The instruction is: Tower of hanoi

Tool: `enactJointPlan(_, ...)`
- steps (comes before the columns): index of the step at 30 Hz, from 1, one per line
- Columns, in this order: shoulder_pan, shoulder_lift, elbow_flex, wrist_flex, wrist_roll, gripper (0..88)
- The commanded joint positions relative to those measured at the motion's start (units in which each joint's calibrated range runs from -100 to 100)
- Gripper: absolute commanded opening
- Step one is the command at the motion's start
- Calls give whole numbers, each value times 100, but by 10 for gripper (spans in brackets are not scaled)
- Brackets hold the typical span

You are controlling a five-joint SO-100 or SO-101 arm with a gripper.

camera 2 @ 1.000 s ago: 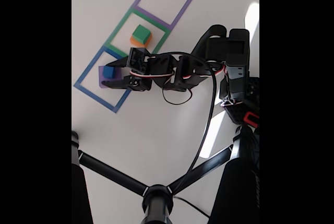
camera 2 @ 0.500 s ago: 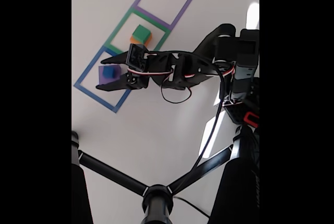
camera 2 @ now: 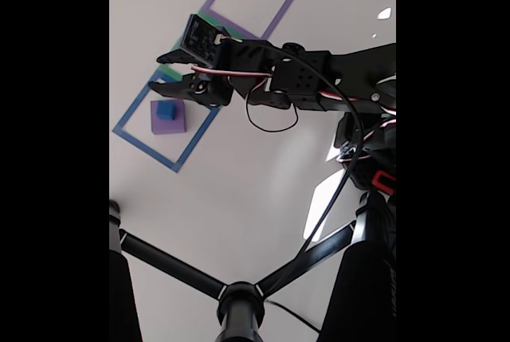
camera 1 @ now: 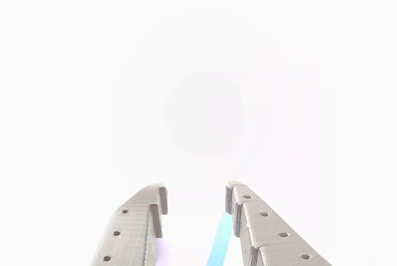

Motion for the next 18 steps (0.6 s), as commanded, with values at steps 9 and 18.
enactJointPlan(9, 1078, -1694, -2533, 5089, 59, 1)
enactJointPlan(18, 1557, -1525, -5378, 7971, 59, 1)
